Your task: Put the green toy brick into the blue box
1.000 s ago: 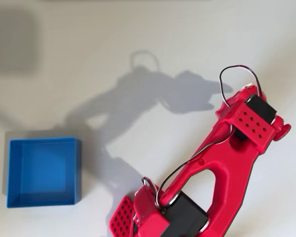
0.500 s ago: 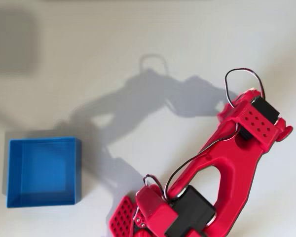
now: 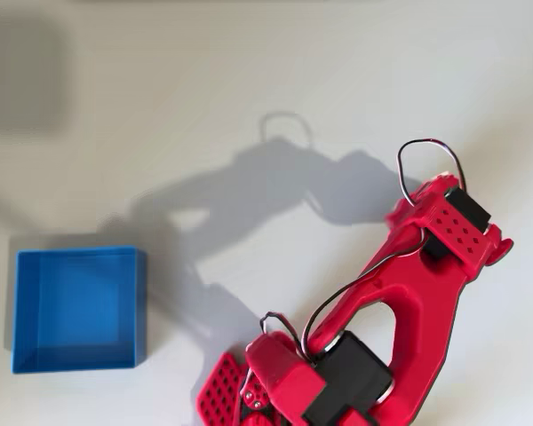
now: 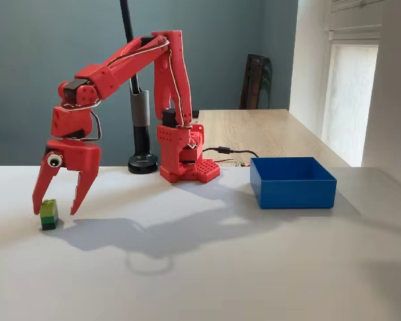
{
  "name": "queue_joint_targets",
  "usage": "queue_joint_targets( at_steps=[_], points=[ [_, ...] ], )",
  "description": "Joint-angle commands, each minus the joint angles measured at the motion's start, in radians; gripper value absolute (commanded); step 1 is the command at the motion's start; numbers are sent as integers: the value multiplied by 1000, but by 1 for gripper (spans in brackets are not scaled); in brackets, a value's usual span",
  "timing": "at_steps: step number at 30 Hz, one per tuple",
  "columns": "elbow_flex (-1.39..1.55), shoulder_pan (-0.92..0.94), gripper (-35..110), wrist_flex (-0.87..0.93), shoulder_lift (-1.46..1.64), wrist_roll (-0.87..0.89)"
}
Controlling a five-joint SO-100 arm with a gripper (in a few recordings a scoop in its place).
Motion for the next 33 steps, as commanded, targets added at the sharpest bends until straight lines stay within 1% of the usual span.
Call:
queue_joint_targets(
  at_steps=[1, 7, 16, 19, 26, 30, 33],
  points=[
    [12, 5, 18, -26, 37, 14],
    [5, -2, 6, -35, 37, 18],
    [-54, -21, 0, -35, 38, -11],
    [-77, -29, 0, -34, 40, -31],
    [-80, -132, 0, -25, 60, -89],
    [-138, -232, 0, 77, 89, -132],
    [-147, -307, 0, 92, 143, -173]
  ],
)
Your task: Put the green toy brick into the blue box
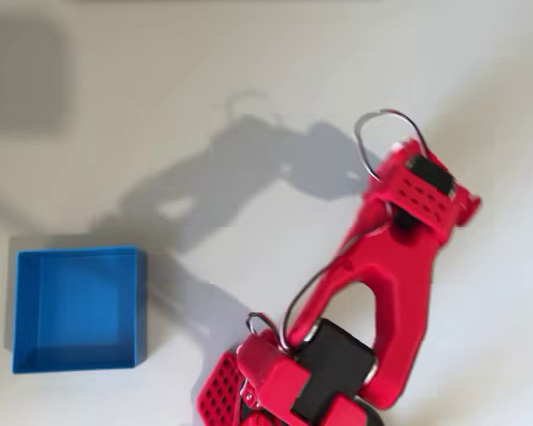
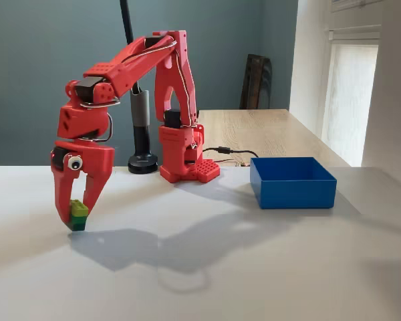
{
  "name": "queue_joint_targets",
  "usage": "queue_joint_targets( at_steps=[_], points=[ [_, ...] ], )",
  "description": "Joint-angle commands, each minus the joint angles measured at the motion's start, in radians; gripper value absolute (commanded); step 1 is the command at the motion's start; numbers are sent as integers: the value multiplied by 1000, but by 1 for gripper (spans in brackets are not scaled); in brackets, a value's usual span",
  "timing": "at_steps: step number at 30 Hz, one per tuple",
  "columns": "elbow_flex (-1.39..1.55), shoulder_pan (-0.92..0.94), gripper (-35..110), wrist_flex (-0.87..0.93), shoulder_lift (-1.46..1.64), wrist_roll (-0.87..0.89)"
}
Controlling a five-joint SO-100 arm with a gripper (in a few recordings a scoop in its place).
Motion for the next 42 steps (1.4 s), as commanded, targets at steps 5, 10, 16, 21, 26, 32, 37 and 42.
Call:
queue_joint_targets(
  at_steps=[5, 10, 16, 21, 26, 32, 37, 42],
  points=[
    [-46, -218, 0, 32, 250, -107],
    [-15, -397, 0, 34, 354, -192],
    [23, -637, 0, 83, 439, -298],
    [61, -842, 0, 147, 476, -354],
    [87, -1049, 0, 196, 508, -383],
    [83, -1269, 0, 258, 518, -393],
    [57, -1416, 0, 318, 508, -400],
    [-2, -1528, 0, 367, 505, -407]
  ],
)
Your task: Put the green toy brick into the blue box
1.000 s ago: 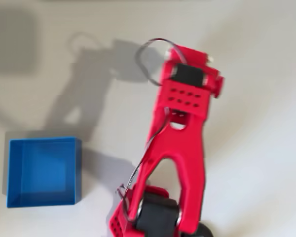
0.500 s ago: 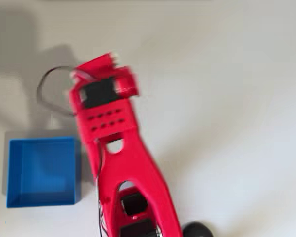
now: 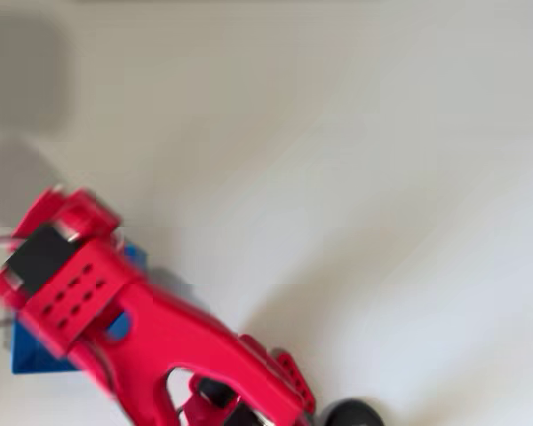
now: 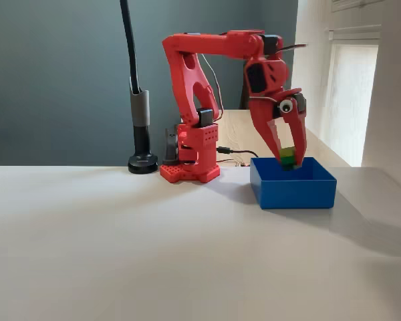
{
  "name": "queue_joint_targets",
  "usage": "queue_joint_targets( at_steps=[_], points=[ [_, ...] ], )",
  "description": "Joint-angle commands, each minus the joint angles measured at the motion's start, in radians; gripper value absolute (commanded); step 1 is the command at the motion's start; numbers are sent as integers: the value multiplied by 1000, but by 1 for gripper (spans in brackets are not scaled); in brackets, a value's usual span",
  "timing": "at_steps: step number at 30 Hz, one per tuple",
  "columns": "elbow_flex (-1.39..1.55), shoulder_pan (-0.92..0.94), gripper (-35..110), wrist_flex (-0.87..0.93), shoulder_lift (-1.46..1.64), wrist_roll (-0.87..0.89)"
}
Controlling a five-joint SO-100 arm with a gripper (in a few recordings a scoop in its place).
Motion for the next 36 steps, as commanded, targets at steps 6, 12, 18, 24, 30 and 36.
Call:
queue_joint_targets(
  at_steps=[6, 12, 18, 24, 30, 36],
  points=[
    [-109, -135, 0, 49, 58, -28],
    [-75, -166, 0, 51, 54, -54],
    [-52, -181, 0, 48, -8, -44],
    [-123, -172, 0, 49, -152, -17],
    [-146, -172, 0, 54, -230, -37],
    [-172, -178, 24, 129, -242, -18]
  ],
)
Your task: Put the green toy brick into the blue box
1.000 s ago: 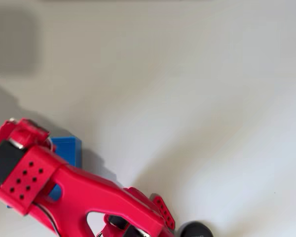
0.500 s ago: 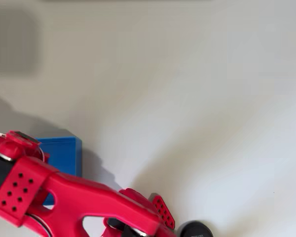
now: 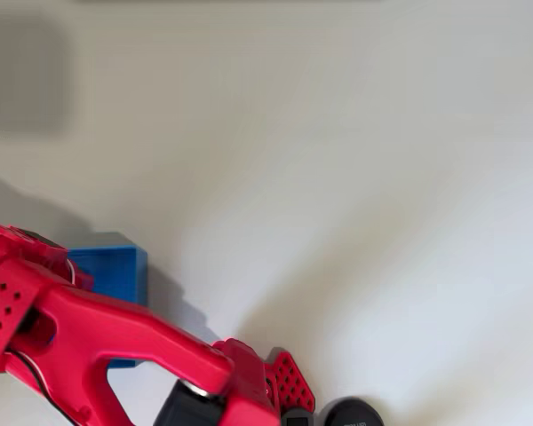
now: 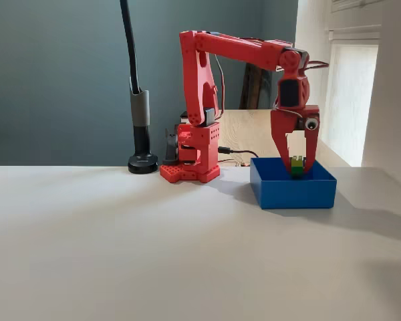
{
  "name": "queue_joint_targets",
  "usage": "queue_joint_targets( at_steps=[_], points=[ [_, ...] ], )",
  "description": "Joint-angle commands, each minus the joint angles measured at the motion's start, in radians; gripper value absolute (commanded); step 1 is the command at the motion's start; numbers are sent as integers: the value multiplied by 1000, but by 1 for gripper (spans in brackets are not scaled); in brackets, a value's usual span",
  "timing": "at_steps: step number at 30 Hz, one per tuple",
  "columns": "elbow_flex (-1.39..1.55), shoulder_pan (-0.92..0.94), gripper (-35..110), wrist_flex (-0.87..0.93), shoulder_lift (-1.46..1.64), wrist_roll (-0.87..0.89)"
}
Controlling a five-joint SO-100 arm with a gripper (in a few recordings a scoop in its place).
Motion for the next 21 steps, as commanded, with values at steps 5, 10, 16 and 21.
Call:
queue_joint_targets(
  at_steps=[5, 10, 16, 21],
  points=[
    [-104, -15, 27, 91, 26, 0],
    [-156, -17, 20, 121, 40, 2],
    [-272, -23, 6, 138, 43, 57],
    [-348, 5, 0, 143, 100, 115]
  ],
)
